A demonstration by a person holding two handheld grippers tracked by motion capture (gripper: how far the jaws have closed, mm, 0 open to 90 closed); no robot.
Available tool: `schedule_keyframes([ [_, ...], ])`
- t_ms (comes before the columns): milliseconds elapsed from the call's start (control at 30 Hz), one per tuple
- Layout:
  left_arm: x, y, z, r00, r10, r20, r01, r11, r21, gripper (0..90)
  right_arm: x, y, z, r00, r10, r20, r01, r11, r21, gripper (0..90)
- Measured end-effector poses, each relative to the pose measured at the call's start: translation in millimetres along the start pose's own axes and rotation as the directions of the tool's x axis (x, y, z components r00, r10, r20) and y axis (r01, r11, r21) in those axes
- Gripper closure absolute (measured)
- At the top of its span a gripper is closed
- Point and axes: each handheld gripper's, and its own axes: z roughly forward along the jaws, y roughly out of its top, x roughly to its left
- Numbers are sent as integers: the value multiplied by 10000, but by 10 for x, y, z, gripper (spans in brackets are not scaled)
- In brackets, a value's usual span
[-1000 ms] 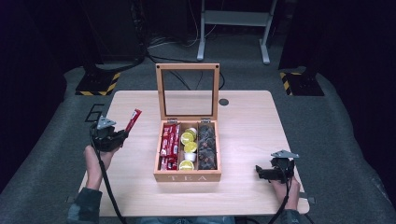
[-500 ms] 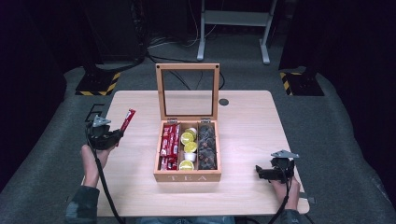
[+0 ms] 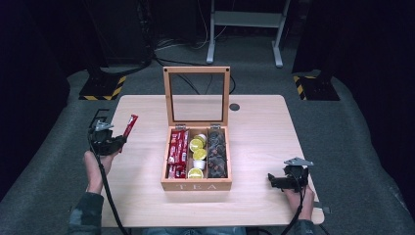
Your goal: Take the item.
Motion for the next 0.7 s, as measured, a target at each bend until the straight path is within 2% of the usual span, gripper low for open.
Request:
schedule_keyframes([
  [233, 57, -13, 62, 9998, -167, -140, 168, 9998, 75, 824, -1, 0, 0, 10000, -8, -10, 8, 10000, -2, 1],
  [367, 92, -26, 107, 9991, -370, -183, 372, 9992, 148, 824, -1, 0, -1, 10000, -2, -11, 2, 10000, -2, 1],
  [433, 102, -36, 129, 9980, -598, -209, 603, 9979, 235, 824, -1, 0, -1, 10000, -6, -20, 6, 10000, 6, 1],
  [467, 121, -37, 142, 9983, -515, -276, 522, 9983, 248, 824, -1, 0, -1, 10000, -7, -18, 7, 10000, 2, 1],
  [500, 133, -45, 161, 9974, -654, -311, 661, 9975, 229, 824, -1, 0, -1, 10000, -8, -12, 8, 10000, 0, 1],
  [700, 210, -85, 271, 9955, -818, -482, 838, 9957, 396, 824, -1, 0, -1, 10000, -7, -19, 7, 10000, 3, 1],
])
